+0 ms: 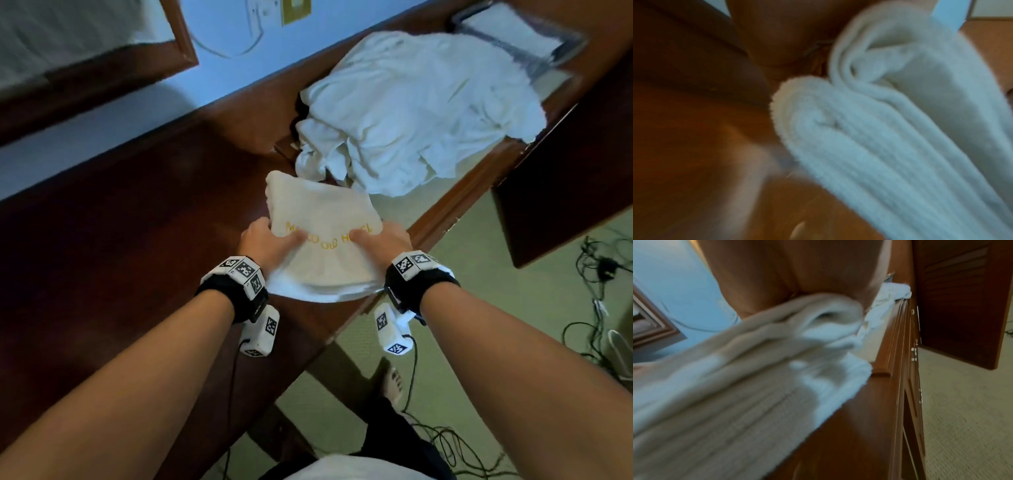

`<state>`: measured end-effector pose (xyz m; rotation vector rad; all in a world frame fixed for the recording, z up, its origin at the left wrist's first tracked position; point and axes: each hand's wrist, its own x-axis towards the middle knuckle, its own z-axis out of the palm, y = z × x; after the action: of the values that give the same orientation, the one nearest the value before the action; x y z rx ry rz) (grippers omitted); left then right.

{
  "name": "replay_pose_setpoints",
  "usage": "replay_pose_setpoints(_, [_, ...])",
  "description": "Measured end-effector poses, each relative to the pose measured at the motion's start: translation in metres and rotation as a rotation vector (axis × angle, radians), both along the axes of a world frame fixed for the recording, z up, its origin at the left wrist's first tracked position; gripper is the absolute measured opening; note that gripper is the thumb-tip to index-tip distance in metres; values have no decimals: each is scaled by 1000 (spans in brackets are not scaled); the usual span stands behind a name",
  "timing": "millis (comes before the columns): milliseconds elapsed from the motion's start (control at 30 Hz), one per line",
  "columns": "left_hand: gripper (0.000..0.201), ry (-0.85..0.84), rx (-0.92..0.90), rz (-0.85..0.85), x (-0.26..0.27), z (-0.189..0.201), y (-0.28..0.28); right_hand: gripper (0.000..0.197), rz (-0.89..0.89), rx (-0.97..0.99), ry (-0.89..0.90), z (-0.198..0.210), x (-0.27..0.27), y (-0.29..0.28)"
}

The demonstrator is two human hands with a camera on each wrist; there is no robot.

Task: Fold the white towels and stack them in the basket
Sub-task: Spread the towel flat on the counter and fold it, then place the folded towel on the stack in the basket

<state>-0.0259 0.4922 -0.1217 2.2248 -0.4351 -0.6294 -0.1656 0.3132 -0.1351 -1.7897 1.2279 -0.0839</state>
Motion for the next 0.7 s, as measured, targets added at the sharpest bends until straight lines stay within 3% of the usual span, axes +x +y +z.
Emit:
replay_pose_setpoints(133, [35,-101,-119,-77,-11,43,-80,48,-100,-47,-127,42,-23,-68])
replay_pose_setpoints(267, [21,-160,-245,-124,-32,78,-179,52,-110,-180,-175,82,-50,-161])
replay_pose_setpoints(467, [29,-205,-401,-180,-74,112,-337,49,-125,-298,-171,124,-107,-311])
replay_pose_setpoints(600, [24,-176,-442,-216,-107,128,-437,44,-191,-355,-171,146,-150,-395])
replay_pose_setpoints(700, [23,-173,-457,-267,-126,131,-503,51,-237,-367,-169,155,-176,-448])
